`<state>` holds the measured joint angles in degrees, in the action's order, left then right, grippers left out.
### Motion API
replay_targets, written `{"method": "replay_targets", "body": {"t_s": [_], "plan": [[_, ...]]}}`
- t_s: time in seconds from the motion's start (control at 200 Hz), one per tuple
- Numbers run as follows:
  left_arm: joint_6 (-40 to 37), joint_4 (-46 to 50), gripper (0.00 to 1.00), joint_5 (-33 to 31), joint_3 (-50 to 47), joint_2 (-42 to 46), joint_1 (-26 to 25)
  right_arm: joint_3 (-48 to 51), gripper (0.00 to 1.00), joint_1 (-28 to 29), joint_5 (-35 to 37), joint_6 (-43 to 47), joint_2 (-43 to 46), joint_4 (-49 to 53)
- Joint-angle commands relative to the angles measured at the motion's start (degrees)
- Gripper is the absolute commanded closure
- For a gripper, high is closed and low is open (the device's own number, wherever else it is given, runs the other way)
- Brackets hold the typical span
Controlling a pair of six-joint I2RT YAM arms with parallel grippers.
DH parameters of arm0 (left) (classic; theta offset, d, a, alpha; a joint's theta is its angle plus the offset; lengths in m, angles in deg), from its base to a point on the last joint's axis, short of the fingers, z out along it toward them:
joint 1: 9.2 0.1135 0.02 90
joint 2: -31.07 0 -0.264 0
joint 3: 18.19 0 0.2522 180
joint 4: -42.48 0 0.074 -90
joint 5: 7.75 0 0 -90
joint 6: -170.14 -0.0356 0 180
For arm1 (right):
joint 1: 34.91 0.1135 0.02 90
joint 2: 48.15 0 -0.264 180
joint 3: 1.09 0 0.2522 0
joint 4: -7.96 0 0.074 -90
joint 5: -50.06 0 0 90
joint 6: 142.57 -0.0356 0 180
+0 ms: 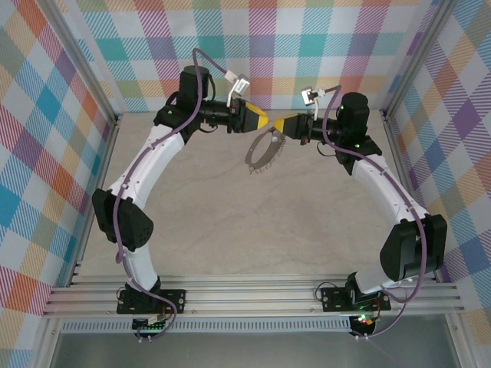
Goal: Put the keys on the keyring
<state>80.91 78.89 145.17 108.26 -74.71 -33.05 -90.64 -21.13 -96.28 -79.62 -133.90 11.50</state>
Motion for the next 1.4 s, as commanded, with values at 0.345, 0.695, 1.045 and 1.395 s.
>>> {"method": "replay_targets", "body": {"t_s": [0.345,0.695,1.045,1.395], "plan": [[-0.2,0.8,0.62,3.1,3.4,-2.3,0.2,-0.5,1.00,-0.4,-2.6,-1.7,1.7,-6.0],[0.1,0.3,0.65,3.7,4.1,-3.1,-0.8,-0.1,1.00,-0.4,-2.5,-2.7,1.4,-7.3],[-0.1,0.7,0.73,4.7,4.6,-3.5,-1.9,0.0,1.00,-0.4,-2.1,-3.5,1.1,-8.2],[0.1,0.1,0.94,4.7,4.7,-3.5,-2.6,0.5,1.00,-0.4,-2.0,-3.7,1.2,-8.6]]}}
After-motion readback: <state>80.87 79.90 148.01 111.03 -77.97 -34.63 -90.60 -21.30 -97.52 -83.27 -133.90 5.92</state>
